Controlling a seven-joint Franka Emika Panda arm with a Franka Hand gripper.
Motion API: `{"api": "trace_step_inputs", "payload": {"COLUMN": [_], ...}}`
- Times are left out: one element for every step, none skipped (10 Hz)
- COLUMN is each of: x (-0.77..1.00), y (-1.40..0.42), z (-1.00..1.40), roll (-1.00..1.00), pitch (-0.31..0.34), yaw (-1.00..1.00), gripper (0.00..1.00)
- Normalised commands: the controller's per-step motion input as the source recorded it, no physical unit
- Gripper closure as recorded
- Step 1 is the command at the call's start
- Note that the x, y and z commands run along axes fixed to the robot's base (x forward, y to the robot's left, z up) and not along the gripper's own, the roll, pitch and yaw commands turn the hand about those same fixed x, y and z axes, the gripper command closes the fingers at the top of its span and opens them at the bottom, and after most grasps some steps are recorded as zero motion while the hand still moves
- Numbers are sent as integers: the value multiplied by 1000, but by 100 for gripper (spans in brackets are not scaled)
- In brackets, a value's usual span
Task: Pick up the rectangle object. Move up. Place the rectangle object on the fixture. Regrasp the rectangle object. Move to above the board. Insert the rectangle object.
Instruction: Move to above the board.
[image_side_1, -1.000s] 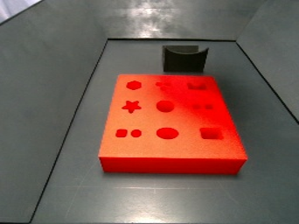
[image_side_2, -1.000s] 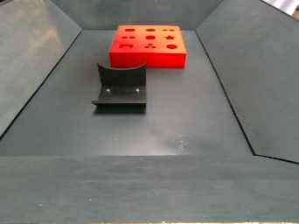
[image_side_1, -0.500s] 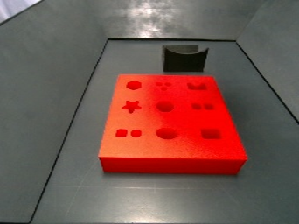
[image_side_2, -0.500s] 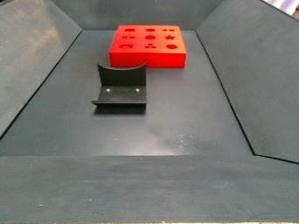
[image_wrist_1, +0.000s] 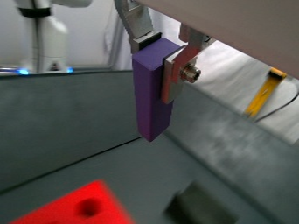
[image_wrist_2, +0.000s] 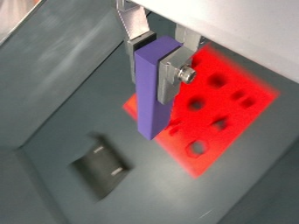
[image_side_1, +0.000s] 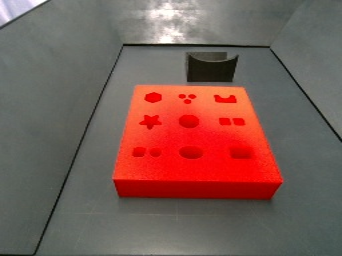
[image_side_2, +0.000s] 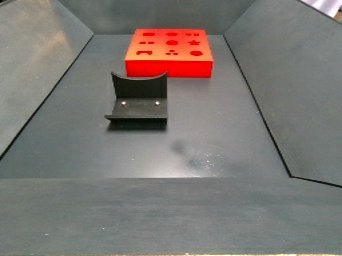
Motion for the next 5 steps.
{"api": "trace_step_inputs", "payload": {"x": [-358, -234, -136, -91, -77], "y": [-532, -292, -111, -22, -6], "z": [68, 37, 17, 0, 3], "roll": [-1000, -1000, -1000, -881, -729], "pitch": [-82, -76, -71, -70, -68], "yaw": [-156, -155, -148, -118, -93], "gripper": [100, 100, 100, 100, 100]}}
